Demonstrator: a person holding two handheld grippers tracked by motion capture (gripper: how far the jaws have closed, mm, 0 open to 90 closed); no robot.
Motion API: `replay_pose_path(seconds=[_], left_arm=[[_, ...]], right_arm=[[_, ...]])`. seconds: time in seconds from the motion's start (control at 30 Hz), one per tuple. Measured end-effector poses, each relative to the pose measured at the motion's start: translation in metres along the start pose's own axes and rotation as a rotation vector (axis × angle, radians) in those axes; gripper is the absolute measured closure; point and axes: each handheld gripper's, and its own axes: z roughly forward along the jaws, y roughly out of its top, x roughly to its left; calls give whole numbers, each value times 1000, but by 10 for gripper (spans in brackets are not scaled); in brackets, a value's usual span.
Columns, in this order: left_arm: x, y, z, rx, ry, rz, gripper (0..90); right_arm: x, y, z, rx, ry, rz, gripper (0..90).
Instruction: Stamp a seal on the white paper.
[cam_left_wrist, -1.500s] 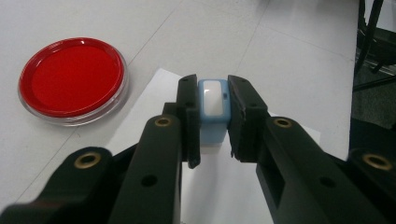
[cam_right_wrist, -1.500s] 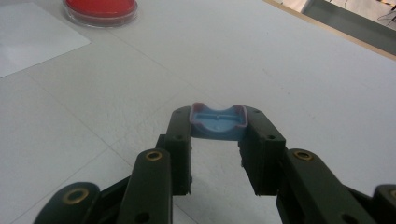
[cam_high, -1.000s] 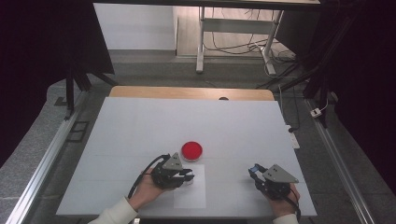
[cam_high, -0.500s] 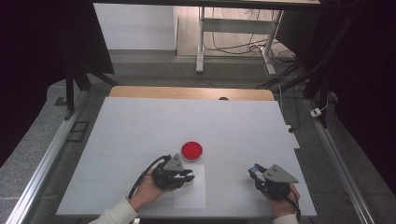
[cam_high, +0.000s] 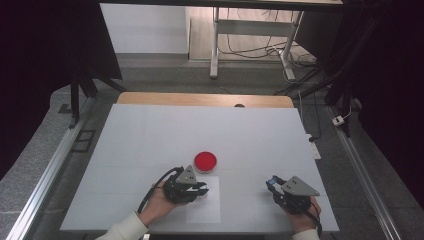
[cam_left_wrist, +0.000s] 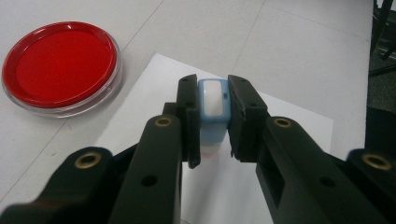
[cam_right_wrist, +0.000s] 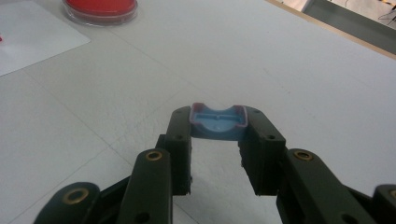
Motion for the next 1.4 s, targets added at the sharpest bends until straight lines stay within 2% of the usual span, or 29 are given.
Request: replay_pose_path(seconds=[0.17, 0.53, 1.2, 1.4], left_arm=[[0, 0, 0, 2, 1, -6, 759], [-2, 1, 1, 34, 12, 21, 761], [-4, 5, 4, 75, 25, 26, 764], [-4, 4, 4, 73, 20, 27, 765]], right_arm=[[0, 0, 0, 0, 0, -1, 648], [0, 0, 0, 2, 2, -1, 648], [2, 1, 0, 5, 1, -4, 648], [3, 1, 0, 3, 4, -7, 648]])
